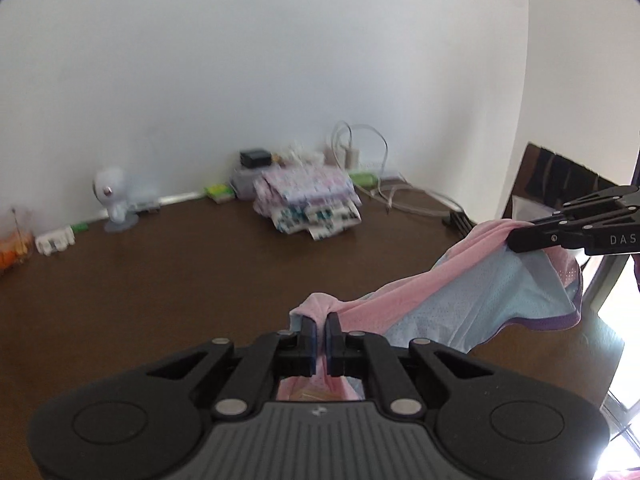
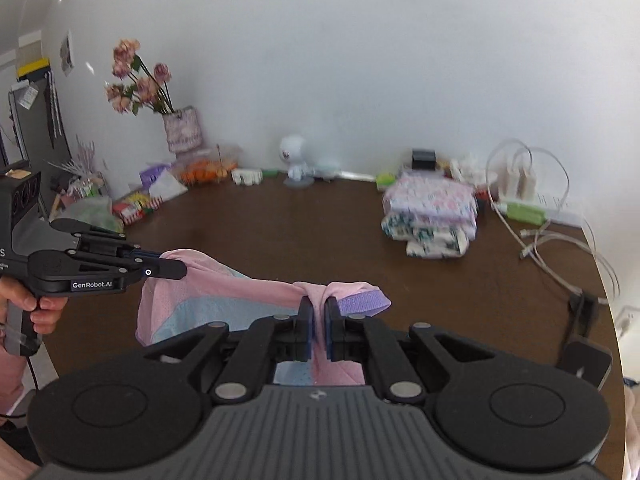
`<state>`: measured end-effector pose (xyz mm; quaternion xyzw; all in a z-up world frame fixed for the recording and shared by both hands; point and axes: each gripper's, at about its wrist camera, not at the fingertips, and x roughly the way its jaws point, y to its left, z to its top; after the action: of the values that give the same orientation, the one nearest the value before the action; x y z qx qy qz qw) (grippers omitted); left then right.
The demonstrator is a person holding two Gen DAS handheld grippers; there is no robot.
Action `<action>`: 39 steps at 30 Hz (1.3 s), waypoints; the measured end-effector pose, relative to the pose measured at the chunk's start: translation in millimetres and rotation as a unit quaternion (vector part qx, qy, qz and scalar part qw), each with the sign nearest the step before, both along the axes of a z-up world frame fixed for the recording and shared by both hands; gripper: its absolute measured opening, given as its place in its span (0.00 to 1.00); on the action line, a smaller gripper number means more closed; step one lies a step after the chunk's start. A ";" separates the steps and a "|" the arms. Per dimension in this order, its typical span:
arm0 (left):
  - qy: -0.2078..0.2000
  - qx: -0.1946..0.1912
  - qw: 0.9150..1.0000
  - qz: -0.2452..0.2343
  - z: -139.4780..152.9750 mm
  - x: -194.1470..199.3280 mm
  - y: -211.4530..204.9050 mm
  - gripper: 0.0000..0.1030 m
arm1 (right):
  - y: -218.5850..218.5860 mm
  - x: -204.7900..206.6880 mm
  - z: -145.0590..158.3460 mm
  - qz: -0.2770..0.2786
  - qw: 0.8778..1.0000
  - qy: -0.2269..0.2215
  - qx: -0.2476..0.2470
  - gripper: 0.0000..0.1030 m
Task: Fold clothes
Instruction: 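Lift and pull the garment apart with both tools to shake it open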
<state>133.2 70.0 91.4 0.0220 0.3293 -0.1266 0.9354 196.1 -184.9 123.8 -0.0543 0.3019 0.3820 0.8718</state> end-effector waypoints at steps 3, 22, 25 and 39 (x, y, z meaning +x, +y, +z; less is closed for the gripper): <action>0.053 -0.009 0.999 -0.005 -42.3 5.9 -16.8 0.03 | -18.0 -4.3 -48.9 -0.025 0.997 0.062 -0.023 0.05; 0.037 0.003 0.992 0.122 -44.7 -13.1 76.2 0.81 | 0.8 20.1 -63.9 -0.004 0.998 0.066 -0.005 0.78; 0.062 0.019 0.988 0.137 -57.3 5.5 92.5 0.81 | 46.9 34.8 -72.9 0.030 0.996 0.081 -0.036 0.78; 0.087 0.043 0.992 0.076 -84.9 63.8 117.4 0.58 | 147.1 64.8 -116.3 0.117 0.975 0.096 -0.160 0.70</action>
<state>197.0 187.4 6.4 0.0262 0.4149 -0.0424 0.9085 260.9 -37.8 7.5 -0.1913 0.4332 0.4310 0.7681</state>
